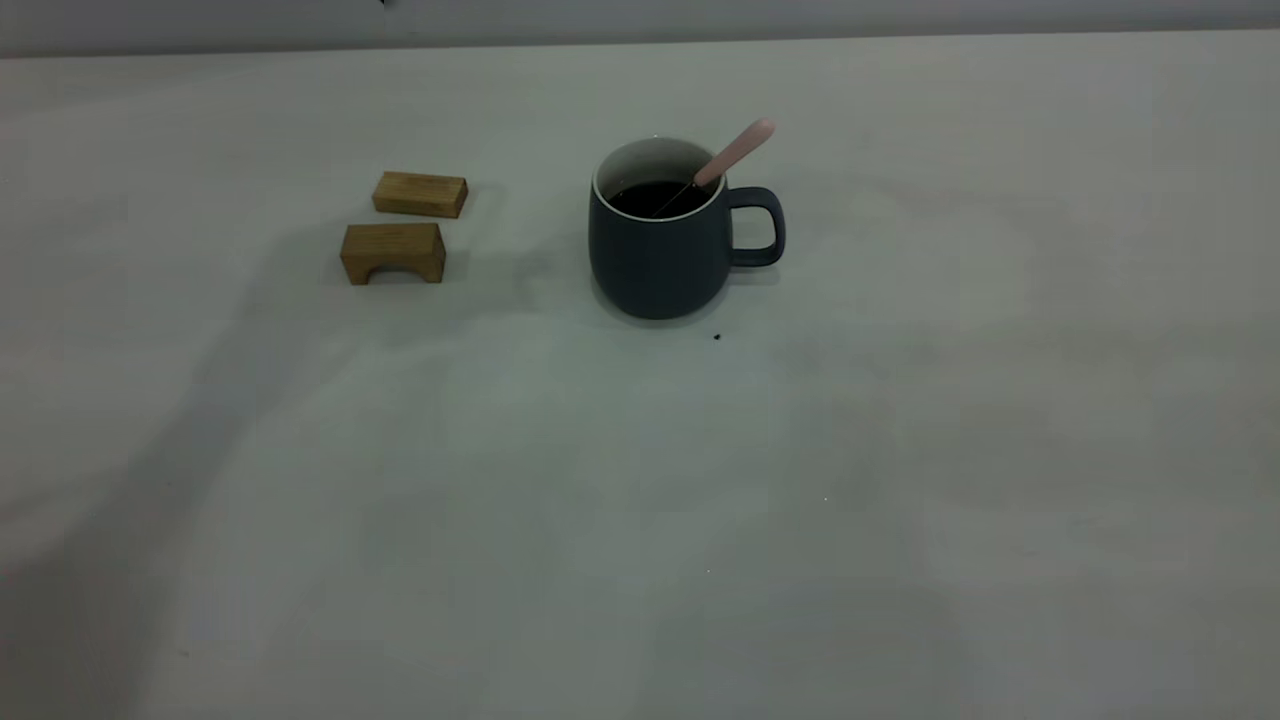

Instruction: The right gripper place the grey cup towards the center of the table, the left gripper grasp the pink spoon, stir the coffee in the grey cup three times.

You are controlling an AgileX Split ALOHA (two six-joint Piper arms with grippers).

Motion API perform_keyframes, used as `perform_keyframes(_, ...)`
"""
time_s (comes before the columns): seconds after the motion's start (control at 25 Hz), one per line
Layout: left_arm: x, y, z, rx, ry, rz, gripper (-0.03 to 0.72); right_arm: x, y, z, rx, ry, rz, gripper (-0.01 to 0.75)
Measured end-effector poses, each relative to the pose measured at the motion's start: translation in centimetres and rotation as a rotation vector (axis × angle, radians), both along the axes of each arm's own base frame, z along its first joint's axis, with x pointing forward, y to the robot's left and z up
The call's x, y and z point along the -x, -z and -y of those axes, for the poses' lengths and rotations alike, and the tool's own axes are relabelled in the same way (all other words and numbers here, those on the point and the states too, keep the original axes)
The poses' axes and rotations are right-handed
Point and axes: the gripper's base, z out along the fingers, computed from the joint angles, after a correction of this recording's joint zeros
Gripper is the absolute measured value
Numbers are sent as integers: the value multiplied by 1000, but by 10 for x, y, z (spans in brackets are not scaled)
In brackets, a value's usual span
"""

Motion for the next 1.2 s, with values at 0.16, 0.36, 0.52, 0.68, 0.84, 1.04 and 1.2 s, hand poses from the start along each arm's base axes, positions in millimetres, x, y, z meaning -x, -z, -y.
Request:
perform_keyframes(0.16,35,-73,-16,-244,238,289,559,0,0,0,0,0,0,562)
perform_keyframes(0.36,111,-131,-36,-371,461,482,559,0,0,0,0,0,0,562)
perform_keyframes(0.52,178,-134,-67,-405,501,511,559,0,0,0,0,0,0,562)
perform_keyframes(0.68,241,-117,-96,-420,500,530,558,0,0,0,0,0,0,562)
perform_keyframes(0.84,293,-91,-122,-413,442,553,558,0,0,0,0,0,0,562)
perform_keyframes(1.04,352,-49,-145,-368,280,624,558,0,0,0,0,0,0,562)
perform_keyframes(1.2,381,-20,-152,-366,193,688,558,0,0,0,0,0,0,562)
